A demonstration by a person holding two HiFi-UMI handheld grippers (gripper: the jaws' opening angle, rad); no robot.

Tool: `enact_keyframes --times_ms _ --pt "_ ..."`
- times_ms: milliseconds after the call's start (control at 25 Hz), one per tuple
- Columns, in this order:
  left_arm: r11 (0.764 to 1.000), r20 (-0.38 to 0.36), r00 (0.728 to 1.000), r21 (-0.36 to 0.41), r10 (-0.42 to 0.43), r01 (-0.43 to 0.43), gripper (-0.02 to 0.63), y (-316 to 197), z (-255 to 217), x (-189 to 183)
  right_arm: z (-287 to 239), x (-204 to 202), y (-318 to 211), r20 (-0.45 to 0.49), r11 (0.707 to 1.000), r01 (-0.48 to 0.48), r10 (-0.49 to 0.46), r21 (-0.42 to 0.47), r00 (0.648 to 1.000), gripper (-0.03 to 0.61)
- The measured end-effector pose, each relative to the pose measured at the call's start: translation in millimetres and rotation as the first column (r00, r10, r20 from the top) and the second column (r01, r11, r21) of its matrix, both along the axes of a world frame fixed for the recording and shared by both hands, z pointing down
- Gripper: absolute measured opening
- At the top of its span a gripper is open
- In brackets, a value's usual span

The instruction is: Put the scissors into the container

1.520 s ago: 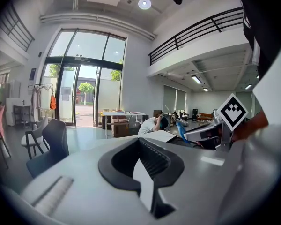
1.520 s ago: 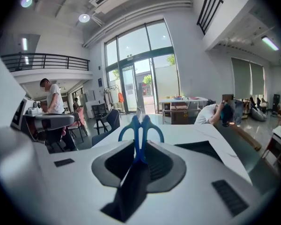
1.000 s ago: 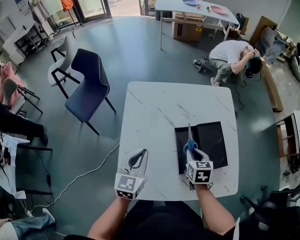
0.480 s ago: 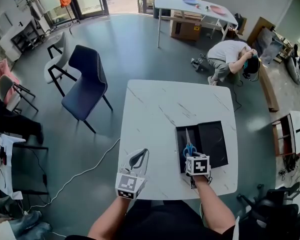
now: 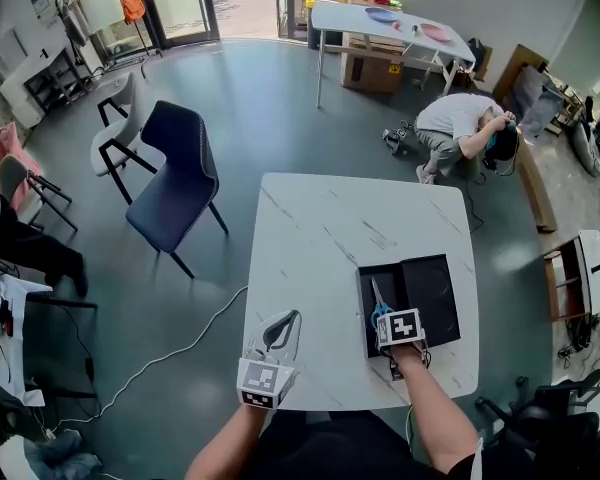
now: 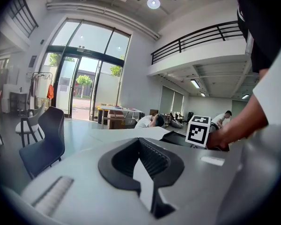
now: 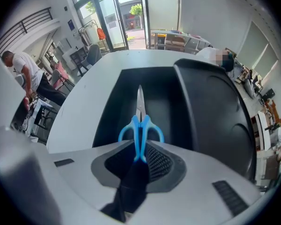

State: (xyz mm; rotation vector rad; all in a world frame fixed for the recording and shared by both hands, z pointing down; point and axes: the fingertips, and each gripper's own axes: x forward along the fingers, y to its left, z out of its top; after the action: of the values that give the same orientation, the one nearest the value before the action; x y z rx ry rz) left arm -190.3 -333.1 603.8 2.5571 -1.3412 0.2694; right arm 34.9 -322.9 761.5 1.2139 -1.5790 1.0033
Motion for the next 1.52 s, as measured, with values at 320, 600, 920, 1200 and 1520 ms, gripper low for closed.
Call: enact_keyframes --times_ms 320,600,920,1200,1520 --pt "1.000 -0.002 1.000 0.002 -0.023 0.023 0.009 0 -1 -8 12 0 -1 -0.019 0.998 0.000 -0.001 -0.063 1.000 0.080" --pt "1.000 -0.003 1.000 -0.002 -0.020 0.020 0.010 3 -1 -8 16 -2 1 -0.052 0.997 0.019 -0.023 -0.074 0.998 0.086" --pt "1.000 0.002 1.000 0.000 -0.003 0.003 0.009 4 -3 0 -19 -7 -8 -0.026 0.999 -0.010 0.011 0.037 1.000 0.141" --pt "1.000 0.002 1.000 0.016 0.022 -0.022 0.010 6 -12 15 -99 -19 -25 -0.025 0.952 0.080 -0.077 0.297 0.997 0.122" --pt "0.995 0.020 1.000 0.094 0.022 -0.023 0.010 9 -55 16 -191 -30 -29 -0.117 0.793 0.168 -0.122 0.585 0.986 0.009"
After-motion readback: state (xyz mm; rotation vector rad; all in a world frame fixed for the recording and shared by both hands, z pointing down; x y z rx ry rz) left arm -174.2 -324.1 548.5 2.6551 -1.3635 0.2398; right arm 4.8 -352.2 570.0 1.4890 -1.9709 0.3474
